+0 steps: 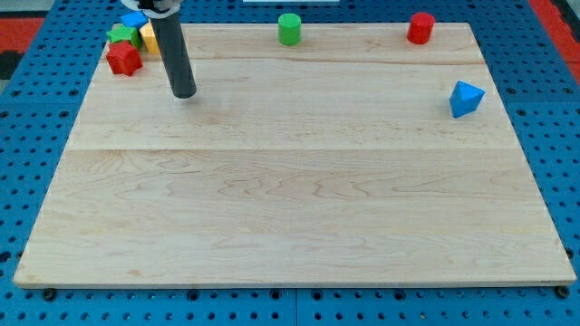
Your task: Move your arm towards the right
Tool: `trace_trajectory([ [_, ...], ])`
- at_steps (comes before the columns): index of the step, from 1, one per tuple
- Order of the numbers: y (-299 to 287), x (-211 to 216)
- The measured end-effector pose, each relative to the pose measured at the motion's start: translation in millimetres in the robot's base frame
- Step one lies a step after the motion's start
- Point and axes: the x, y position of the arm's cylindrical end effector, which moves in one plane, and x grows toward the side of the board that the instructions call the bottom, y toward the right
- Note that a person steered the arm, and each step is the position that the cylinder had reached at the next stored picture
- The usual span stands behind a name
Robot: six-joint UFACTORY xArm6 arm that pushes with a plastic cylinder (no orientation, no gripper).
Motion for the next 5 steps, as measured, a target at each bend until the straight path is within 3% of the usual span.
trace_trajectory([
  [5,7.2,-13.4],
])
